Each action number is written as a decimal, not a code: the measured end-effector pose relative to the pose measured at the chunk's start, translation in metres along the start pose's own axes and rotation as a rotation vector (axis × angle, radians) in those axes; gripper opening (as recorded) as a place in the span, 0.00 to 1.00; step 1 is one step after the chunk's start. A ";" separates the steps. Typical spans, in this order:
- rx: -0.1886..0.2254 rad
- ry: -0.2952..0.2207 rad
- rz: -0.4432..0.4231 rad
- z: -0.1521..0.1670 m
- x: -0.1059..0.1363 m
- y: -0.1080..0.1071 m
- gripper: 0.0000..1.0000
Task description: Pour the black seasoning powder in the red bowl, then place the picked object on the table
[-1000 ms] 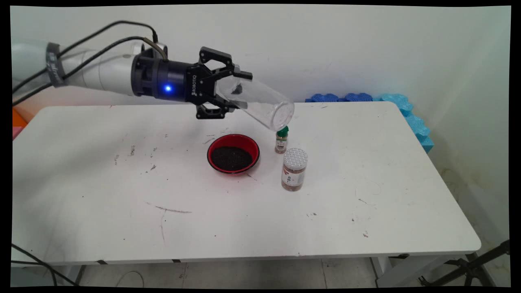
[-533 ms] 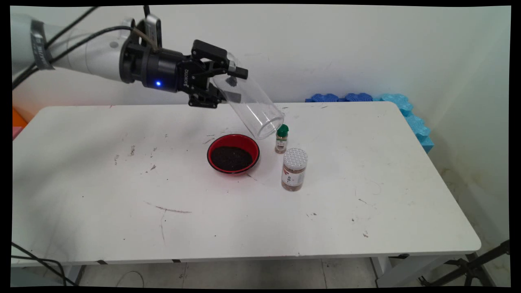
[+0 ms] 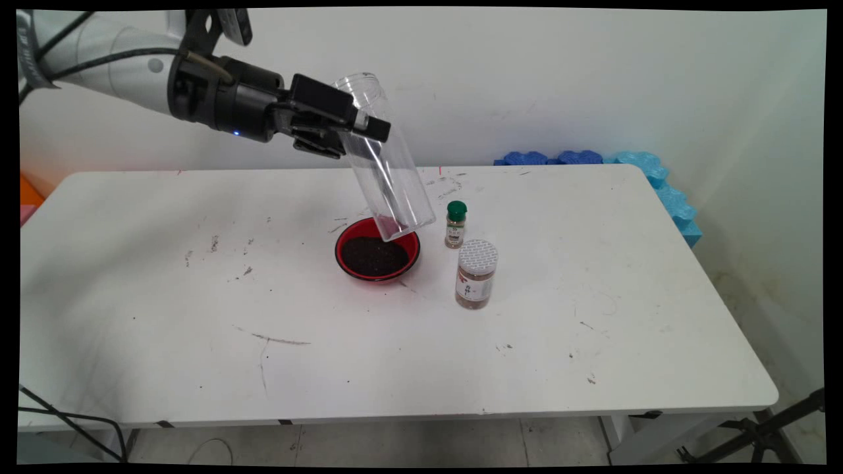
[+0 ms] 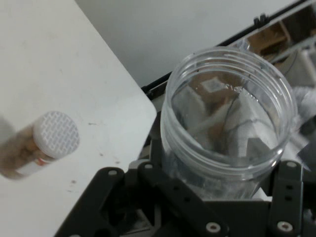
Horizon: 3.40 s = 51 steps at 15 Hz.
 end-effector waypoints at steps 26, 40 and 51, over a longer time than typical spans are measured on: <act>0.113 -0.176 1.120 0.003 -0.017 0.033 0.00; 0.164 -0.159 1.001 0.018 -0.026 0.022 0.00; 0.192 -0.136 0.905 0.047 -0.068 -0.019 0.00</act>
